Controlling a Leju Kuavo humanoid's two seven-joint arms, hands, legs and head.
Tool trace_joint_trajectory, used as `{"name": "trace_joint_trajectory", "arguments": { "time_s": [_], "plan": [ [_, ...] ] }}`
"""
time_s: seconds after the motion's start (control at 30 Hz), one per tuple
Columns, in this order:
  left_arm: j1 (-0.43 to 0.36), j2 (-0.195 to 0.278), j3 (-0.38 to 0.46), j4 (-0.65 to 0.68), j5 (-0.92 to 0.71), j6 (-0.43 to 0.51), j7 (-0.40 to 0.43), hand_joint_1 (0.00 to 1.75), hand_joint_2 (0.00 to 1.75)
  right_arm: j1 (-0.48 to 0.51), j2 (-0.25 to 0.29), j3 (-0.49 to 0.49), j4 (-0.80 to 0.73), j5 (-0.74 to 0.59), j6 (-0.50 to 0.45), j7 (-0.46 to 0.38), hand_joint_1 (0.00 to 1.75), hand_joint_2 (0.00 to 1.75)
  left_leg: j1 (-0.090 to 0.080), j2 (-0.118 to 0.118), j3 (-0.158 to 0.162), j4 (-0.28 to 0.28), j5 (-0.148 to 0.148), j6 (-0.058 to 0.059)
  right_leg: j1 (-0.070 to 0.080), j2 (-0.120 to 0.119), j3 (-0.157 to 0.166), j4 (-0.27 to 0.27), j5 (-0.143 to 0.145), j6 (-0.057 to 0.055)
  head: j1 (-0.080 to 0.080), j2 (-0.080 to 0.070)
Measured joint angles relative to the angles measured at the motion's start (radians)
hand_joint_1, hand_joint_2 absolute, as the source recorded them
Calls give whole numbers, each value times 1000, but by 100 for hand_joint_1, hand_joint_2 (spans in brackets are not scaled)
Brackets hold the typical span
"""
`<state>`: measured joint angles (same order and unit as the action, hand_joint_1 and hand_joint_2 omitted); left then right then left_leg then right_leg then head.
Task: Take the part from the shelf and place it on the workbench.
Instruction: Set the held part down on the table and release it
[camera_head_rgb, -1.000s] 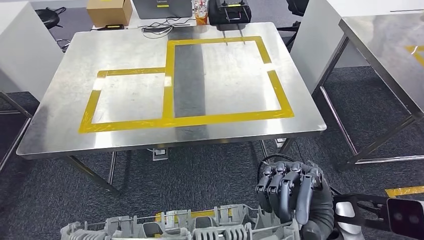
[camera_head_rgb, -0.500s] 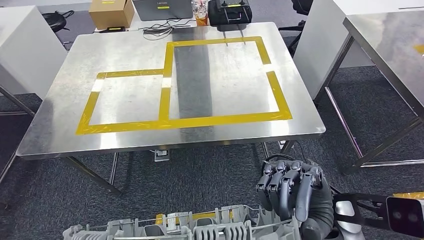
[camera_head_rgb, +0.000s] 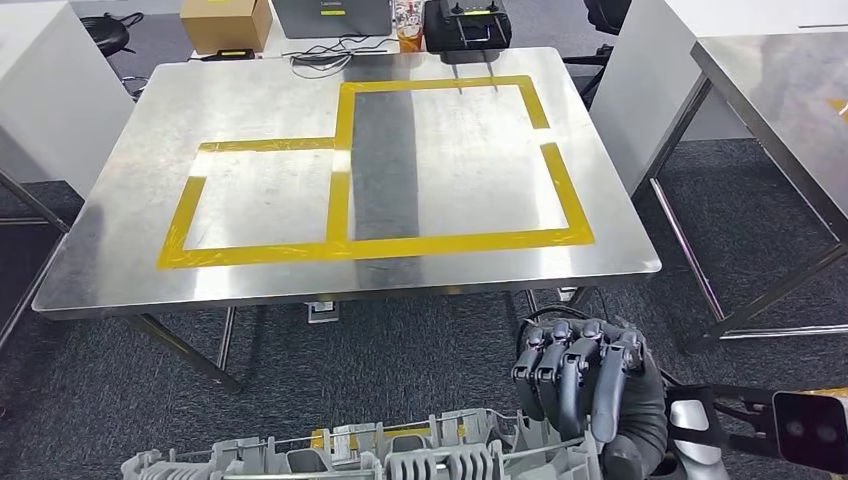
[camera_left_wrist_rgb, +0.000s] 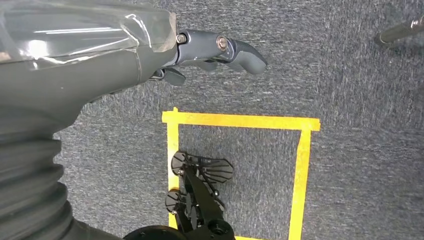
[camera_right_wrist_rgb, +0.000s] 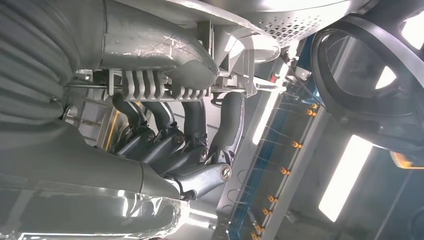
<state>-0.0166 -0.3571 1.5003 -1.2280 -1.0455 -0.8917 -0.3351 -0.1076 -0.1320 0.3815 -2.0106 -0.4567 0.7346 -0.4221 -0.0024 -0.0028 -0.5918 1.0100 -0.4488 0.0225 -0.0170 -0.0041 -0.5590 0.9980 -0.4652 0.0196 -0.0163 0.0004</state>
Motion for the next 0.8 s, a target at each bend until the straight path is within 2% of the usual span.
{"name": "trace_joint_trajectory", "arguments": {
  "time_s": [0.07, 0.1, 0.17, 0.2, 0.23, 0.3, 0.33, 0.37, 0.4, 0.43, 0.5, 0.57, 0.63, 0.67, 0.7, 0.73, 0.77, 0.8],
  "plan": [
    [1, -1, 0, 0, 1, 0, 0, 0, 175, 0, 0, 0, -2, 0, 0, 0, 154, 175, 6, -2, 13, -11, 6, 7, 0, 0, -4, 9, -4, 3, 1, 0],
    [1, -1, 0, 0, 2, -2, -1, 0, 175, -1, -1, -1, -3, -1, -1, 0, 154, 175, 8, -2, 20, -16, 7, 13, 0, 1, -41, 79, -31, 1, 2, 0],
    [1, -3, -1, 0, 4, -5, -2, 0, 175, 0, -2, -2, -4, -3, -4, 1, 154, 175, 8, -5, 29, -20, 3, 21, -1, 1, -135, 242, -83, 0, 5, 0],
    [1, -3, -1, 0, 4, -6, -3, 0, 175, 1, -4, -2, -4, -4, -5, 1, 154, 175, 7, -7, 33, -20, -2, 24, -1, 1, -176, 306, -98, 3, 5, 0],
    [1, -4, -1, 1, 4, -6, -4, 0, 175, 1, -5, -3, -4, -5, -6, 1, 154, 175, 7, -9, 39, -20, -7, 22, -1, 1, -171, 283, -77, 12, 5, 0],
    [1, -4, -2, 1, 4, -5, -5, 0, 175, 1, -6, -3, -5, -7, -7, 2, 154, 175, 7, -14, 55, -19, -20, 16, -3, 1, -112, 142, -7, 28, 6, 0],
    [1, -4, -2, 2, 4, -4, -6, 0, 175, 1, -7, -4, -6, -8, -8, 3, 154, 175, 5, -16, 62, -18, -29, 11, -2, 2, -79, 73, 21, 27, 6, 0],
    [1, -5, -2, 2, 4, -2, -6, 0, 175, 1, -8, -4, -8, -10, -10, 3, 154, 175, 2, -17, 67, -16, -36, 6, -1, 2, -57, 29, 35, 21, 6, 0],
    [1, -5, -3, 2, 4, 0, -7, 0, 175, 1, -9, -4, -10, -11, -11, 3, 154, 175, 1, -17, 68, -15, -42, 1, 1, 2, -46, 10, 39, 11, 6, 0],
    [1, -5, -3, 2, 4, 2, -7, 0, 175, 1, -10, -5, -11, -12, -11, 3, 154, 175, 0, -16, 70, -14, -48, -5, 4, 3, -44, 8, 35, 0, 6, 0],
    [1, -5, -4, 2, 4, 3, -8, 0, 175, 1, -10, -5, -14, -13, -11, 4, 154, 175, 5, -14, 70, -6, -58, -16, 2, 4, -38, 7, 30, -15, 6, 0],
    [0, -5, -5, 2, 4, 4, -8, 0, 175, 1, -10, -5, -18, -14, -11, 5, 154, 175, 9, -11, 38, 61, -89, -28, -3, 5, -26, 5, 22, -28, 4, 0],
    [1, -5, -5, 2, 4, 5, -8, 0, 175, 1, -10, -5, -20, -16, -12, 6, 154, 175, 13, -8, -43, 200, -139, -37, -2, 4, -15, 5, 11, -36, 2, 0],
    [1, -5, -5, 2, 4, 5, -8, 0, 175, 1, -10, -5, -20, -16, -12, 6, 154, 175, 14, -6, -86, 264, -152, -40, -2, 5, -9, 5, 4, -37, 2, 0],
    [1, -5, -5, 2, 4, 5, -8, 0, 175, 2, -10, -5, -20, -16, -12, 7, 154, 175, 15, -5, -117, 297, -147, -41, -1, 5, -1, 5, -2, -36, 2, 0],
    [2, -5, -5, 2, 4, 5, -8, 0, 175, 2, -10, -5, -20, -17, -12, 8, 154, 175, 15, -4, -128, 289, -119, -39, 0, 6, 10, 5, -10, -36, 2, 0],
    [2, -5, -5, 3, 5, 6, -8, 0, 175, 2, -10, -5, -20, -17, -12, 9, 154, 175, 14, -3, -117, 240, -74, -35, 1, 7, 22, 4, -19, -34, 2, 0],
    [2, -5, -5, 3, 6, 6, -8, 0, 175, 2, -10, -5, -20, -18, -12, 10, 154, 175, 12, -3, -93, 165, -20, -28, 1, 8, 34, 3, -28, -33, 2, 0]
  ]
}}
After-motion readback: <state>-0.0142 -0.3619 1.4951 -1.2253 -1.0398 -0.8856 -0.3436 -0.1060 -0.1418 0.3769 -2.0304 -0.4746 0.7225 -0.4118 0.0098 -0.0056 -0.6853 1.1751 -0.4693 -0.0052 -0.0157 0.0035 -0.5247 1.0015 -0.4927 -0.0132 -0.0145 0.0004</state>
